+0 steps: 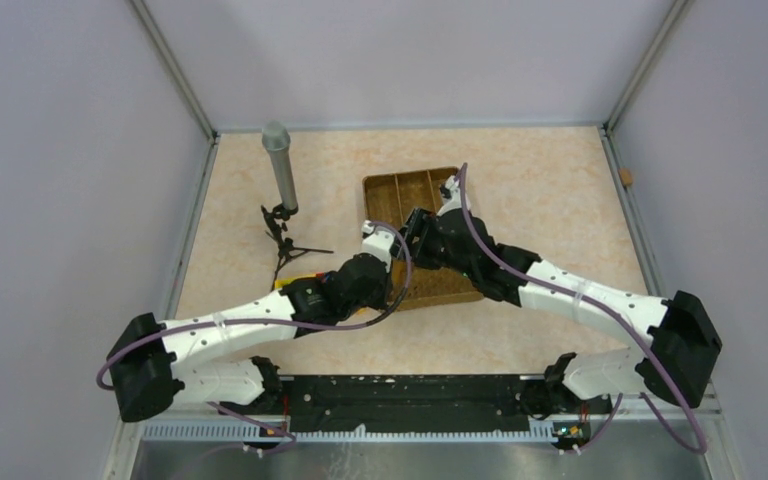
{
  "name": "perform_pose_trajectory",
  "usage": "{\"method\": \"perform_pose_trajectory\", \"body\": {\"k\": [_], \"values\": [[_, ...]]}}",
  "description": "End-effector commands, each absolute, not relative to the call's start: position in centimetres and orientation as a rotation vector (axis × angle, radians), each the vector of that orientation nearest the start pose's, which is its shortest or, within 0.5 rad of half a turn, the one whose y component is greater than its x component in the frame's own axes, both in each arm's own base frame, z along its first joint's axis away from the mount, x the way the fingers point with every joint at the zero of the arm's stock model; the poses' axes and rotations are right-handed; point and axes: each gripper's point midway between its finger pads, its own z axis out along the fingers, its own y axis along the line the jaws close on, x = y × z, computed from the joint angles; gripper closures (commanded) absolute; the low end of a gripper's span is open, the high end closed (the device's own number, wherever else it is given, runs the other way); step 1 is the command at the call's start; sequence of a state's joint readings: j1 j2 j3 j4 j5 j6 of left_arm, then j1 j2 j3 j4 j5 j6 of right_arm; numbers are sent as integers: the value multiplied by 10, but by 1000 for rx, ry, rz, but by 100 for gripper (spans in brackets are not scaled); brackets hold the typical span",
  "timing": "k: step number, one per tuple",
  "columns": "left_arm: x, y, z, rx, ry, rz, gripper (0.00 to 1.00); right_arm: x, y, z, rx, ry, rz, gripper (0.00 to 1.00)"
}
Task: Put the credit cards into the card holder
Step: Place the card holder at the corner of the board.
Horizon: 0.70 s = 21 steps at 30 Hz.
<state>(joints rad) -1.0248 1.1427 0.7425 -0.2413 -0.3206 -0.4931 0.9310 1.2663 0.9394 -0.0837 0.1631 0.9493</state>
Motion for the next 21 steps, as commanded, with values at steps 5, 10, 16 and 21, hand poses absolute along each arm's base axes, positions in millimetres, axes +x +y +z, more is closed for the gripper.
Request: {"method": "perform_pose_trajectory", "body": {"k": [5, 10, 16, 21], "values": [[212, -283, 151, 443, 2131, -446, 100, 245, 353, 230, 140, 2147, 1098, 38], [212, -286, 149, 473, 2128, -417, 100, 244, 350, 211, 149, 2188, 1055, 45], [209, -289, 148, 553, 2106, -382, 92, 246, 345, 200, 155, 2190, 1025, 63], [202, -289, 145, 621, 2086, -405, 79, 254, 330, 190, 159, 2150, 1078, 90]]}}
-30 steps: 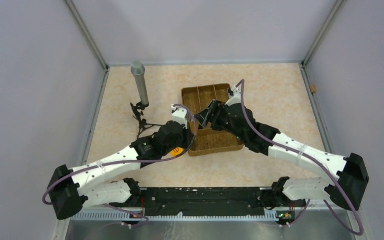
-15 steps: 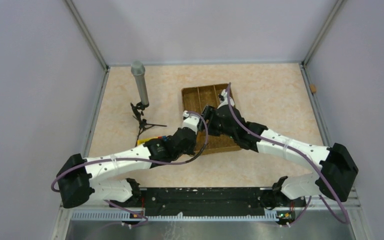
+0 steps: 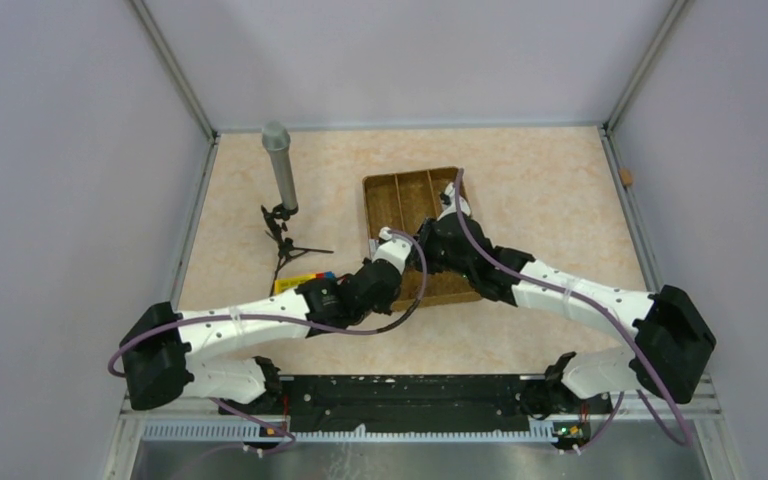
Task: Put the credit cards into the card holder
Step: Place the card holder at the corner of the board.
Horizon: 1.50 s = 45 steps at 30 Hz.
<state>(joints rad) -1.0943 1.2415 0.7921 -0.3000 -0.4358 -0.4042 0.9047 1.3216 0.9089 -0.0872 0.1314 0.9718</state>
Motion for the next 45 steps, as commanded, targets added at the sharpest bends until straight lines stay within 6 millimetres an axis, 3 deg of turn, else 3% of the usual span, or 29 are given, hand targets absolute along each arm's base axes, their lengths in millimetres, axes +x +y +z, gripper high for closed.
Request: {"method": "perform_pose_trajectory", "body": {"k": [1, 3, 6, 11, 16, 17, 19, 22, 24, 27, 39, 45], "values": [[200, -289, 145, 632, 2076, -422, 76, 254, 327, 185, 153, 2151, 1080, 98], [196, -291, 147, 651, 2053, -465, 67, 254, 322, 180, 142, 2148, 1067, 100], [189, -294, 155, 662, 2034, -538, 42, 251, 313, 181, 126, 2115, 1071, 100], [173, -294, 180, 610, 1989, -705, 31, 245, 296, 195, 118, 2016, 1118, 100], [167, -294, 187, 560, 1962, -805, 16, 243, 277, 187, 148, 2063, 1023, 100], [169, -292, 184, 545, 1977, -798, 13, 241, 277, 187, 125, 2067, 1023, 95], [174, -288, 175, 515, 2023, -779, 8, 235, 279, 186, 57, 2066, 1035, 75], [187, -277, 160, 389, 2144, -826, 7, 222, 280, 185, -118, 2030, 1036, 52], [188, -275, 153, 337, 2212, -941, 6, 212, 281, 182, -291, 1987, 999, 43], [192, -268, 154, 284, 2235, -967, 5, 196, 283, 178, -563, 1912, 904, 32], [198, -240, 149, 2, 2291, -1045, 2, 193, 306, 168, -1097, 1602, 715, 30], [196, -234, 143, -40, 2303, -1070, 1, 184, 321, 145, -1274, 1595, 725, 30]]}}
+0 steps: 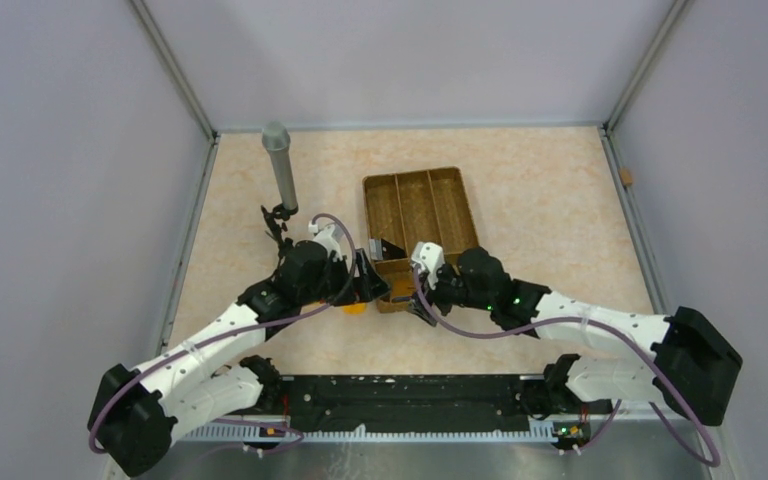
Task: Put the credit cards into the card holder
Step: Place the card holder at the corner of the board.
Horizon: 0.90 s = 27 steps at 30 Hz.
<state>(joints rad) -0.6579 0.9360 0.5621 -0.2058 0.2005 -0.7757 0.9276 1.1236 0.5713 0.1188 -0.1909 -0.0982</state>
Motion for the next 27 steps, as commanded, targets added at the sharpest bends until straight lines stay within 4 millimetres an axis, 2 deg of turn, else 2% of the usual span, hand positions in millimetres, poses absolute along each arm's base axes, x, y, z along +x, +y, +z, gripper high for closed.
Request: {"method": "perform_pose_trajectory", "body": {"k": [1, 9, 14, 20, 22, 27], "values": [[195, -234, 142, -46, 2305, -1075, 1, 185, 322, 141, -1285, 1597, 715, 30], [195, -232, 141, -67, 2305, -1087, 1, 203, 326, 130, -1280, 1574, 604, 33], [194, -232, 141, -74, 2309, -1097, 1, 212, 333, 127, -1298, 1557, 574, 42], [195, -230, 142, -90, 2306, -1097, 1, 213, 336, 127, -1313, 1565, 572, 63], [195, -230, 143, -97, 2304, -1097, 1, 213, 337, 135, -1294, 1551, 585, 71], [198, -231, 148, -133, 2290, -1119, 1, 214, 336, 163, -1252, 1504, 580, 100]]}}
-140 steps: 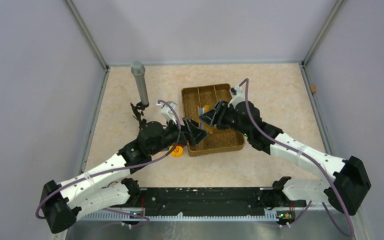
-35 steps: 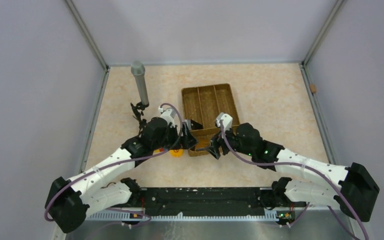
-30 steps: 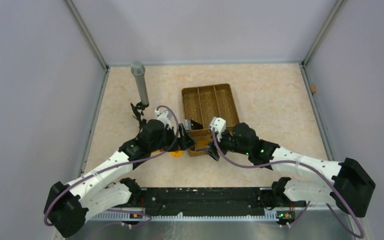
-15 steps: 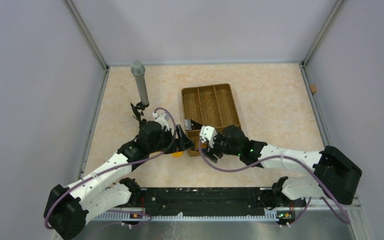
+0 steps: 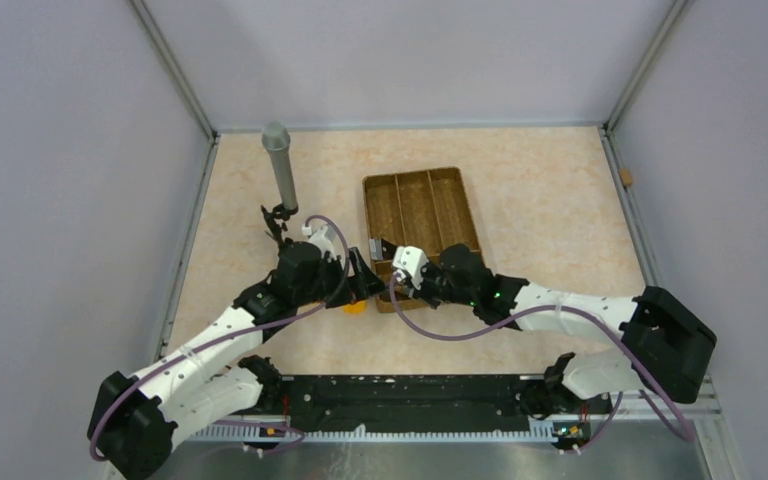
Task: Put the credit cards into the card holder
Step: Place the card holder at the corner of the board.
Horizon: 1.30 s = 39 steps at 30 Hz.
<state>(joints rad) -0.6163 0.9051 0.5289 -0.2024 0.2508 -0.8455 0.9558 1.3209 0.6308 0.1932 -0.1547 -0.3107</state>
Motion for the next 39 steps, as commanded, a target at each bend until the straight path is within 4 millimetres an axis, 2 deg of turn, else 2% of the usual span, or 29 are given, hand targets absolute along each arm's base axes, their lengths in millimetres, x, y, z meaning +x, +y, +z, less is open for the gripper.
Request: {"method": "perform_pose_trajectory", "body": {"k": [1, 6, 9, 12, 16, 24, 31, 35, 39], "values": [[200, -232, 152, -148, 2281, -1130, 1, 216, 334, 171, -1233, 1489, 572, 100], [211, -240, 184, -248, 2187, -1238, 1, 217, 321, 231, -1109, 1341, 526, 100], [219, -239, 209, -319, 2102, -1285, 1, 212, 313, 255, -1061, 1269, 484, 100], [225, -236, 231, -403, 2018, -1323, 1, 207, 310, 262, -1044, 1228, 411, 100], [230, -234, 251, -511, 1912, -1421, 1, 200, 315, 257, -1051, 1194, 317, 100], [231, -235, 243, -616, 1919, -1473, 1, 186, 343, 245, -1134, 1135, 214, 100], [226, -231, 240, -610, 1928, -1465, 1, 184, 352, 246, -1128, 1113, 219, 100], [224, -230, 229, -621, 1961, -1441, 8, 185, 353, 250, -1118, 1099, 212, 100], [224, -234, 226, -609, 1978, -1459, 23, 184, 355, 251, -1119, 1087, 216, 100]]}}
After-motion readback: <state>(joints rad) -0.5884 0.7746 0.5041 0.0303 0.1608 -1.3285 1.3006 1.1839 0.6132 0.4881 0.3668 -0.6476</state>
